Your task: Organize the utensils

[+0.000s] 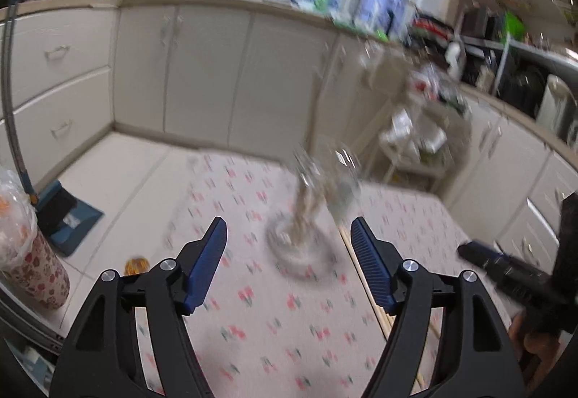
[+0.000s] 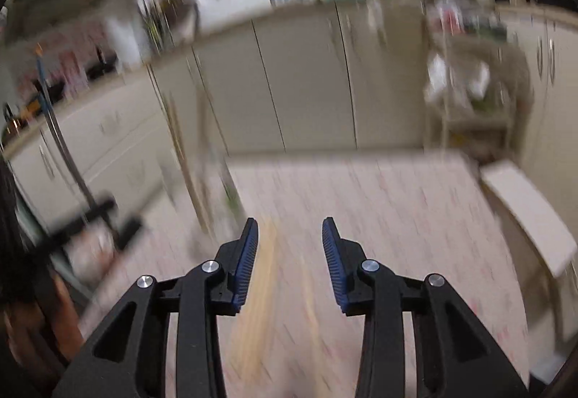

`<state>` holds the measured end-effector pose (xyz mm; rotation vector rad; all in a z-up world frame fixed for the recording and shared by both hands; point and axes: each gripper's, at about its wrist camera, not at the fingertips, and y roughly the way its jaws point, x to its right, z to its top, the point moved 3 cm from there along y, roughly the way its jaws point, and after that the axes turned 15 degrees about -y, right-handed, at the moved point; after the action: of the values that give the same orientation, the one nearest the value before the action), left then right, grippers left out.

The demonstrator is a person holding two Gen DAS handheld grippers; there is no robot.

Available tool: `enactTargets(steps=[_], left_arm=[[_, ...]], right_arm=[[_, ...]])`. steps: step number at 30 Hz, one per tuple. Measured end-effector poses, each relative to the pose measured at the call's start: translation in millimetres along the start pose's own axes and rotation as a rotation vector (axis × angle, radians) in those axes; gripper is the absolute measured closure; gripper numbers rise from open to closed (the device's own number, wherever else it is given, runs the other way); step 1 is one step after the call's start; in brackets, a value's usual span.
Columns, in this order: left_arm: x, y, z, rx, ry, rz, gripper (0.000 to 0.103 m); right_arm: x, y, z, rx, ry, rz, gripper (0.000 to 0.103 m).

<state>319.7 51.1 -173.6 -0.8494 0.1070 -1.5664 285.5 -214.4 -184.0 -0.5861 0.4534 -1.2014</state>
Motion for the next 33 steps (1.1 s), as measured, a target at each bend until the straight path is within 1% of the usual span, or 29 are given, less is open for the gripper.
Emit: enactTargets(steps=[2, 5, 8, 10, 12, 13, 15, 16, 18, 21, 25, 27, 28, 29, 30, 32, 33], left_arm=[[6, 8, -15, -0.084, 0.009, 0.007, 0.035], [17, 17, -36, -0.165, 0.025, 0.016, 0.035], [29, 27, -53, -0.217, 0.070, 0.022, 0.035], [40, 36, -64, -0.246, 0.105, 0.035, 0.035], [48, 48, -72, -0.276, 0.130, 0.051, 0.035], [51, 53, -75, -0.288, 0.136, 0.059, 0.035], [56, 63, -78, -0.305, 0.153, 0.080, 0.035], [58, 70, -81, -0.312, 0.171, 0.105, 0.035], [60, 80, -83, -0.324, 0.188, 0.139, 0.035], [57, 90, -87, -0.338, 0.205, 0.191, 0.035], [56, 95, -89, -0.339, 0.229, 0.225, 0.035], [59, 97, -90, -0.341, 0.250, 0.236, 0.038], [60, 97, -90, -0.343, 0.252, 0.232, 0.042], [62, 96, -91, -0.347, 0.258, 0.223, 0.050], [63, 95, -89, -0.352, 0.267, 0.213, 0.055], [64, 93, -88, -0.376, 0.283, 0.186, 0.082], [64, 91, -88, -0.389, 0.286, 0.180, 0.087]], right_arm=[[4, 8, -18, -0.076, 0.004, 0.020, 0.070], [1, 15, -29, -0.126, -0.019, 0.031, 0.071], [-9, 21, -33, -0.155, -0.066, 0.034, 0.074], [-17, 25, -36, -0.179, -0.107, 0.020, 0.075], [-19, 27, -40, -0.203, -0.129, 0.004, 0.078], [-18, 28, -41, -0.212, -0.134, -0.003, 0.082], [-12, 30, -47, -0.224, -0.122, -0.015, 0.083], [-9, 30, -48, -0.222, -0.103, -0.013, 0.089], [2, 29, -48, -0.218, -0.063, -0.026, 0.091], [14, 29, -50, -0.207, 0.001, 0.006, 0.092], [19, 28, -50, -0.196, 0.051, 0.041, 0.092], [19, 27, -51, -0.194, 0.056, 0.045, 0.092], [18, 27, -51, -0.193, 0.059, 0.047, 0.092], [17, 26, -52, -0.192, 0.061, 0.050, 0.092], [15, 26, -52, -0.193, 0.062, 0.055, 0.092], [12, 25, -53, -0.193, 0.065, 0.067, 0.092], [11, 25, -53, -0.193, 0.062, 0.070, 0.092]])
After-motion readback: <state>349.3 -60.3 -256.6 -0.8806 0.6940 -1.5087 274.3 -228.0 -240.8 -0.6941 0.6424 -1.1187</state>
